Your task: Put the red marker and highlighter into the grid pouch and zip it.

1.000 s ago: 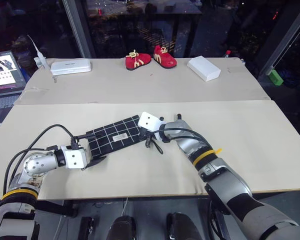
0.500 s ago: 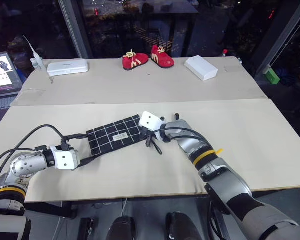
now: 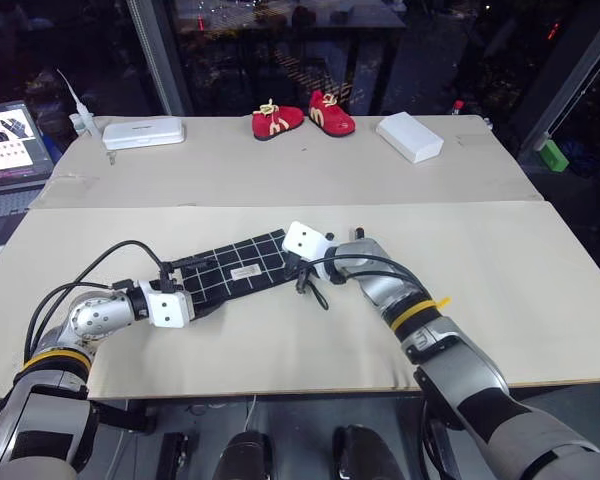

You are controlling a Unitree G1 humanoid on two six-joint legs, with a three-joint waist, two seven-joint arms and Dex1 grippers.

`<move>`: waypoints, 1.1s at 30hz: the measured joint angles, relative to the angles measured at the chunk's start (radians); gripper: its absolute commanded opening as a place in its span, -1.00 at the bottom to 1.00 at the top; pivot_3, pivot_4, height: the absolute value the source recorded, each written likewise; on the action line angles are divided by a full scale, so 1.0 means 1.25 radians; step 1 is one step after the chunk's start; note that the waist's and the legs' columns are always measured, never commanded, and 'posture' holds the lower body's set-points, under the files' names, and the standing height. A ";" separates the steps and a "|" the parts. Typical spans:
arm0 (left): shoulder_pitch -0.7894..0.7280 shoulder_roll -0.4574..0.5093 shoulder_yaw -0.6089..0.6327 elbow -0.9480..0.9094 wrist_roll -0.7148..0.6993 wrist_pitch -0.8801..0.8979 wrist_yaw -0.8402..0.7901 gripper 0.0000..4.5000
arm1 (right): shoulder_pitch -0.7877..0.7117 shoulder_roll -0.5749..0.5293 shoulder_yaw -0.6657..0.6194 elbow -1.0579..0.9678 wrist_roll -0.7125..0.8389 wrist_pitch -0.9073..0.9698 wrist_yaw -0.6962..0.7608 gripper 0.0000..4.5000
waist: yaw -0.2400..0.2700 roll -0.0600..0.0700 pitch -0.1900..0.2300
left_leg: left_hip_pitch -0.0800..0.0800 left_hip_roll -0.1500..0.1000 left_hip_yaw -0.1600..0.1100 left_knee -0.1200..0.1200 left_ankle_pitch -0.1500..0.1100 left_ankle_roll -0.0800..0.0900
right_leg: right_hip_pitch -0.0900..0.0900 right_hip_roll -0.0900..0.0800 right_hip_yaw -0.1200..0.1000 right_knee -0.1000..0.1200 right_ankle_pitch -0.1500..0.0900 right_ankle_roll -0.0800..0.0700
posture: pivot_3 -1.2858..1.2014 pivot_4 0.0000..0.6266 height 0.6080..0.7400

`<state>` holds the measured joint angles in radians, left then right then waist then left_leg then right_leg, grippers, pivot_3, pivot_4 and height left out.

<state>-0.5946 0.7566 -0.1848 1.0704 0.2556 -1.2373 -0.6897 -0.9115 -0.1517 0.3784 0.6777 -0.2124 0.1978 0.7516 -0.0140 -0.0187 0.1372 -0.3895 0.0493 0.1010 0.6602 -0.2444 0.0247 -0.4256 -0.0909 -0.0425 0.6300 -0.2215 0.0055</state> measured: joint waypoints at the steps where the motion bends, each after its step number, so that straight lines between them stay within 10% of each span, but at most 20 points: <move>1: 0.000 0.000 -0.005 0.007 0.003 -0.004 0.002 0.18 | 0.001 -0.003 0.000 -0.003 0.000 0.001 0.001 -1.00 | 0.000 0.000 0.000 | 0.000 0.000 0.000 0.000 0.000 0.000 | 0.000 0.000 0.000 0.000 0.000 0.000 | 0.03 -0.52 1.00; 8: -0.014 0.010 -0.012 0.041 -0.010 -0.037 -0.011 -0.96 | 0.004 -0.011 0.000 -0.009 0.000 0.007 0.001 -1.00 | -0.004 0.000 0.000 | 0.000 0.000 0.000 0.000 0.000 0.000 | 0.000 0.000 0.000 0.000 0.000 0.000 | 0.03 -0.52 1.00; 17: -0.007 -0.001 -0.003 0.049 -0.106 -0.008 -0.108 -0.99 | 0.004 -0.011 0.000 -0.015 0.002 0.009 0.006 -1.00 | -0.011 0.000 0.000 | 0.000 0.000 0.001 0.000 0.000 0.001 | -0.001 0.000 0.000 0.000 0.000 0.000 | 0.03 -0.52 1.00; 27: 0.071 -0.047 0.067 -0.084 -0.335 0.253 -0.330 -1.00 | -0.008 -0.013 -0.183 -0.141 0.239 0.278 0.113 0.43 | -0.020 0.001 0.000 | -0.002 0.001 -0.004 0.000 -0.001 0.001 | -0.001 -0.001 0.000 0.000 0.000 0.001 | 0.03 -0.52 1.00; 33: 0.174 -0.074 0.110 -0.366 -0.475 0.572 -0.356 -1.00 | -0.045 -0.117 -0.262 -0.294 0.346 0.426 0.145 0.43 | -0.016 0.000 0.000 | -0.007 0.001 -0.011 0.000 -0.001 0.001 | -0.002 0.000 -0.004 0.000 0.001 0.001 | 0.03 -0.52 1.00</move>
<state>-0.3770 0.6641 -0.0474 0.6130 -0.3382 -0.5222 -1.1342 -0.9675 -0.2980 0.0505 0.3105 0.2197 0.7305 0.9322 -0.0342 -0.0182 0.1377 -0.3985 0.0501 0.0867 0.6606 -0.2453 0.0262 -0.4280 -0.0915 -0.0473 0.6295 -0.2205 0.0072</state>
